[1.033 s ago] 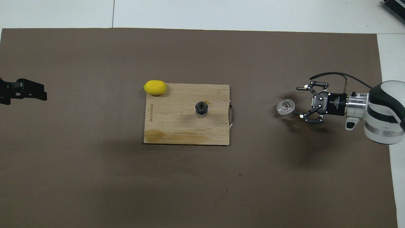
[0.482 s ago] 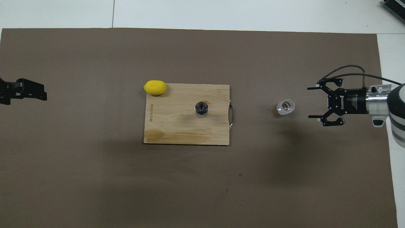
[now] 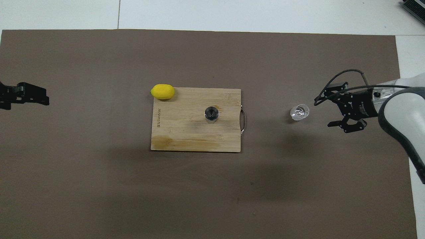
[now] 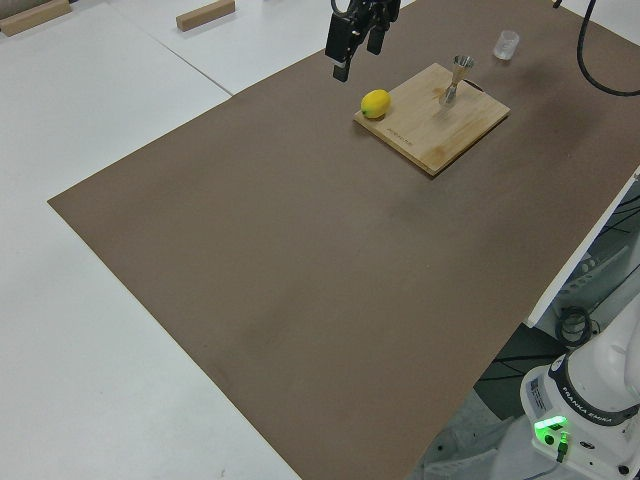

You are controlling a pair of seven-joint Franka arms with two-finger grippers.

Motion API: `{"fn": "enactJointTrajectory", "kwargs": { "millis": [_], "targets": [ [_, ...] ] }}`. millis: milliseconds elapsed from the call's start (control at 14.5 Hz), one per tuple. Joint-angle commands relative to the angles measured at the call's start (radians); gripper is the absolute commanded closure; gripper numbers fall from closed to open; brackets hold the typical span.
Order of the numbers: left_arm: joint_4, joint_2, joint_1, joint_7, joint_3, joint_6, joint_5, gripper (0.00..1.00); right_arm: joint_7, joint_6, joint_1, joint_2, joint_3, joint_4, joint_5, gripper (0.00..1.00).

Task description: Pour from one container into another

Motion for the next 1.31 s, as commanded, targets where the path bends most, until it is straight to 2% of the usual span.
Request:
{"fn": "enactJointTrajectory", "kwargs": {
  "millis": [0,207,413,551,827,965,1033,1102,1240],
  "targets": [
    [0.008,-0.005,-0.007,-0.016,0.002,-0.003,0.012,0.0,-0.102,0.003,0.054,-0.024,0.005,0.034,-0.207,0.0],
    [0.008,-0.005,-0.007,-0.016,0.002,-0.004,0.012,0.0,-0.137,-0.008,0.114,-0.059,0.007,0.066,-0.379,0.0],
    [0.008,-0.005,-0.007,-0.016,0.002,-0.003,0.012,0.0,-0.258,-0.043,0.108,-0.116,0.004,0.087,-0.447,0.0],
    [0.008,-0.005,-0.007,-0.016,0.002,-0.003,0.012,0.0,-0.337,-0.148,0.113,-0.144,-0.012,0.139,-0.487,0.0],
    [0.01,-0.005,-0.007,-0.016,0.002,-0.004,0.012,0.0,-0.436,-0.383,0.146,-0.141,-0.061,0.319,-0.559,0.0],
    [0.011,-0.005,-0.007,-0.016,0.002,-0.004,0.012,0.0,-0.509,-0.474,0.104,-0.142,-0.05,0.376,-0.554,0.0],
    [0.013,-0.005,-0.007,-0.016,0.002,-0.004,0.012,0.0,-0.513,-0.506,0.055,-0.147,-0.005,0.382,-0.541,0.0],
    [0.013,-0.005,-0.007,-0.016,0.002,-0.004,0.012,0.0,-0.504,-0.509,0.033,-0.151,0.038,0.371,-0.521,0.0],
    [0.013,-0.005,-0.007,-0.016,0.002,-0.004,0.012,0.0,-0.475,-0.496,0.045,-0.176,0.033,0.328,-0.514,0.0]
  ]
}}
